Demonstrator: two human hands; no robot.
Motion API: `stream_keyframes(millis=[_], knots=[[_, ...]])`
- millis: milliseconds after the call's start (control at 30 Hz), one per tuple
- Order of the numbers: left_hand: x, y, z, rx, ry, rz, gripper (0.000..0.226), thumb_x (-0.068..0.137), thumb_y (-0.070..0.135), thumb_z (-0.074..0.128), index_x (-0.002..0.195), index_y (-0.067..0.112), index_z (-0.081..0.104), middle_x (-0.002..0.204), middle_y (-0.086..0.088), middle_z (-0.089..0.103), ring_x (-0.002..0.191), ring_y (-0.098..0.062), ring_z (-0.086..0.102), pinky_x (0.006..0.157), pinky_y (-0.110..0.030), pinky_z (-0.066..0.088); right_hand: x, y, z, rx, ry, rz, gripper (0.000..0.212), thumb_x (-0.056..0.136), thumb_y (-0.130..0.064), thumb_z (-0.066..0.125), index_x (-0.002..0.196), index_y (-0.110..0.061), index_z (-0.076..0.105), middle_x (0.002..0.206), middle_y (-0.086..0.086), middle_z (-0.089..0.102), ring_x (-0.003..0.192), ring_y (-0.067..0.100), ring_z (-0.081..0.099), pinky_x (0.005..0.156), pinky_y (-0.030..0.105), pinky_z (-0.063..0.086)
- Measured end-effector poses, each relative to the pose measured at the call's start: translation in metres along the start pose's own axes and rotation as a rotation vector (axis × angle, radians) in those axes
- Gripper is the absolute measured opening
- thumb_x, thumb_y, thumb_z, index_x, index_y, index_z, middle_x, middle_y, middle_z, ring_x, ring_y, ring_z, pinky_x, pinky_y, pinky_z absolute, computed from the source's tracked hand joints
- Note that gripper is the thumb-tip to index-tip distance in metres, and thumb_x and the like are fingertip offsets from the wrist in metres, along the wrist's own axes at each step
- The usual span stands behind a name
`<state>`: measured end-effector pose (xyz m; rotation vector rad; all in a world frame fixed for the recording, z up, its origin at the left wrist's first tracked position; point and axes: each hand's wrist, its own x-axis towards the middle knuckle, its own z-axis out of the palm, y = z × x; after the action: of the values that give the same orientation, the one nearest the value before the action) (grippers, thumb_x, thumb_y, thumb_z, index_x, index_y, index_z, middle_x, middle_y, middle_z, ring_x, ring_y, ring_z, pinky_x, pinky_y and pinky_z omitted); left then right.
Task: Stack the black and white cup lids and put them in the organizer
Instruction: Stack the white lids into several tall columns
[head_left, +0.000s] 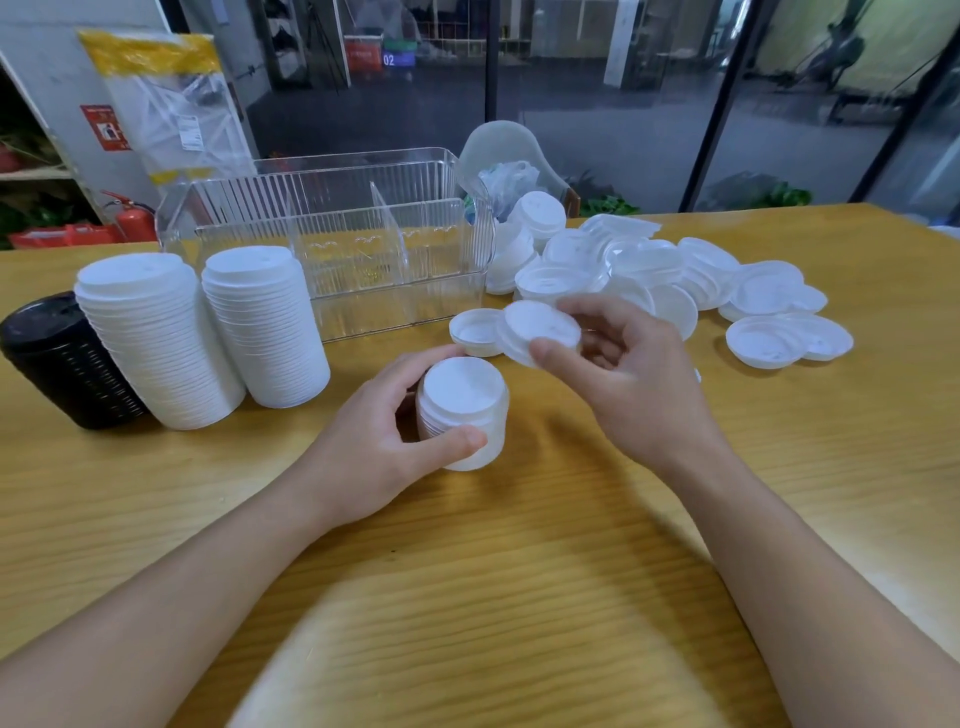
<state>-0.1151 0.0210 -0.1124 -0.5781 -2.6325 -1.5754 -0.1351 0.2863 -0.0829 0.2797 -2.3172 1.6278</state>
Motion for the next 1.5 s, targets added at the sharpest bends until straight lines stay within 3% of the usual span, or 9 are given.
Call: stream_keyframes(millis=[100,233,467,633,800,933,1200,1367,1500], knots=[[0.000,0.002,0.003,-0.024,-0.031,0.018,0.087,0.087,0.044,0.091,0.162,0.041,0.047,0.152,0.019,0.064,0.143,-0.010,0.060,0.121,-0.048,0.047,-0.007,-0.004,0.009,0.091,-0.158,-0.068,0.036,0.092,-0.025,0.088,0.125,-0.020,0.076,0.120,-0.005,0.079,0.116,0.016,0.074,0.106,0.048,0.057],[0.000,0.000,0.004,-0.080,-0.016,-0.018,0.107,0.080,0.047,0.096,0.168,0.044,0.035,0.152,0.019,0.064,0.145,-0.007,0.058,0.125,-0.049,0.042,-0.013,-0.001,0.018,-0.029,-0.329,-0.072,0.044,0.092,-0.031,0.088,0.133,-0.024,0.074,0.128,-0.014,0.076,0.127,0.006,0.067,0.115,0.039,0.051],[0.001,-0.001,0.003,-0.096,-0.020,-0.016,0.114,0.072,0.060,0.098,0.167,0.048,0.036,0.153,0.019,0.064,0.145,-0.006,0.058,0.126,-0.049,0.043,-0.014,0.001,0.021,-0.107,-0.365,-0.097,0.054,0.092,-0.041,0.086,0.143,-0.032,0.068,0.135,-0.021,0.072,0.133,0.002,0.062,0.117,0.037,0.049],[0.001,0.005,0.004,-0.086,-0.019,0.050,0.089,0.079,0.032,0.097,0.156,0.039,0.054,0.145,0.015,0.071,0.139,-0.011,0.064,0.120,-0.048,0.049,-0.012,0.004,0.021,-0.103,-0.366,-0.093,0.054,0.090,-0.042,0.088,0.140,-0.035,0.069,0.134,-0.018,0.073,0.133,0.005,0.063,0.116,0.039,0.049],[-0.001,0.007,0.004,-0.039,-0.029,0.060,0.088,0.082,0.035,0.096,0.158,0.037,0.052,0.147,0.015,0.068,0.140,-0.012,0.062,0.118,-0.045,0.050,-0.009,0.002,0.020,-0.024,-0.395,-0.103,0.047,0.092,-0.032,0.088,0.136,-0.028,0.071,0.130,-0.012,0.075,0.129,0.009,0.067,0.111,0.042,0.052],[-0.001,0.008,0.004,-0.029,0.008,0.049,0.064,0.092,0.032,0.087,0.150,0.036,0.058,0.143,0.014,0.070,0.134,-0.014,0.066,0.113,-0.048,0.053,0.003,0.008,0.024,0.035,-0.242,-0.004,0.030,0.110,-0.036,0.062,0.139,-0.031,0.070,0.120,-0.020,0.074,0.104,0.000,0.070,0.090,0.024,0.052],[0.001,0.003,0.002,-0.001,0.100,-0.010,0.059,0.089,0.044,0.082,0.143,0.039,0.057,0.135,0.017,0.071,0.126,-0.010,0.068,0.104,-0.047,0.058,0.025,0.031,0.049,-0.285,-0.296,-0.009,0.052,0.109,-0.014,0.057,0.159,-0.030,0.050,0.138,-0.014,0.066,0.108,-0.002,0.064,0.106,0.026,0.051],[0.002,0.002,0.001,-0.009,0.093,-0.010,0.060,0.090,0.045,0.082,0.144,0.039,0.056,0.136,0.016,0.070,0.126,-0.011,0.068,0.103,-0.045,0.058,0.030,0.040,0.048,-0.406,-0.230,-0.146,0.045,0.098,-0.013,0.075,0.142,-0.022,0.065,0.111,-0.011,0.067,0.091,0.007,0.065,0.088,0.025,0.054],[0.002,0.002,0.000,-0.016,0.086,-0.016,0.062,0.090,0.046,0.083,0.145,0.039,0.056,0.137,0.016,0.070,0.127,-0.013,0.067,0.104,-0.048,0.058,0.031,0.043,0.037,-0.495,-0.220,-0.200,0.014,0.096,-0.016,0.080,0.109,-0.021,0.078,0.101,-0.011,0.063,0.088,0.005,0.061,0.082,0.027,0.051]])
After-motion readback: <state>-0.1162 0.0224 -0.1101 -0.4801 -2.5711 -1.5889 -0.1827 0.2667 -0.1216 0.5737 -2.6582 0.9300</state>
